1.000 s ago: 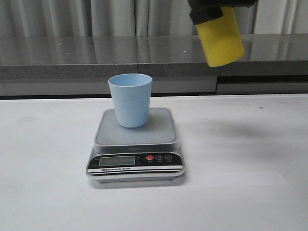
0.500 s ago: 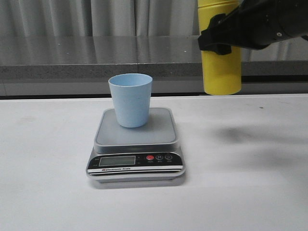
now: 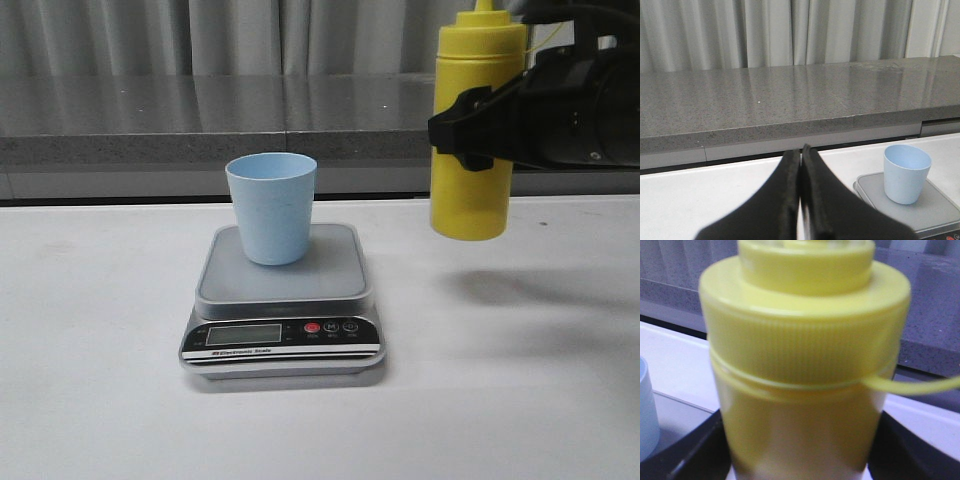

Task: Pour seasoning into cup on scale with both arms

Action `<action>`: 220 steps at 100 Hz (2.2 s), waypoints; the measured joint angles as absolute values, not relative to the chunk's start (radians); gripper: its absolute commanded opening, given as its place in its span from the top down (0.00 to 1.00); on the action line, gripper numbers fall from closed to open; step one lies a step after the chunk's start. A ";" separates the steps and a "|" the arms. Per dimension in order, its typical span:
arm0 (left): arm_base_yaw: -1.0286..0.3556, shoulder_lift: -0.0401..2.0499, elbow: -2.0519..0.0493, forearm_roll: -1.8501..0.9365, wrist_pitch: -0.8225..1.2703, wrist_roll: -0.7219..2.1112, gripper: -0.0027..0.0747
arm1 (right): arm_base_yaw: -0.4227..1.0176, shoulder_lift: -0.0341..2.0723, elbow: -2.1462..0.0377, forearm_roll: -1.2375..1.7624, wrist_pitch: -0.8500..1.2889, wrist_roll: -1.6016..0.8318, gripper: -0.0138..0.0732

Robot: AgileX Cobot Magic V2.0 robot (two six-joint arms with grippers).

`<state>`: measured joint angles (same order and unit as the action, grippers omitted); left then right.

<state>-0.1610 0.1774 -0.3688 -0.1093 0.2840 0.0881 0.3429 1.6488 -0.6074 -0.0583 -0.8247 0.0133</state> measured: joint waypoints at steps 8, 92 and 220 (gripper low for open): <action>-0.161 0.177 -0.369 -0.109 0.284 0.088 0.99 | 0.343 1.687 -0.607 -0.058 -0.877 0.013 0.49; -0.161 0.177 -0.369 -0.109 0.284 0.088 0.99 | 0.343 1.878 -0.584 -0.091 -1.054 0.029 0.41; -0.161 0.177 -0.369 -0.109 0.284 0.088 0.99 | 0.343 1.569 -0.323 -0.026 -1.060 0.040 0.10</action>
<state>-0.1610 0.1774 -0.3688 -0.1093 0.2840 0.0881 0.3429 1.5688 -0.3226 -0.0256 -1.0596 0.0400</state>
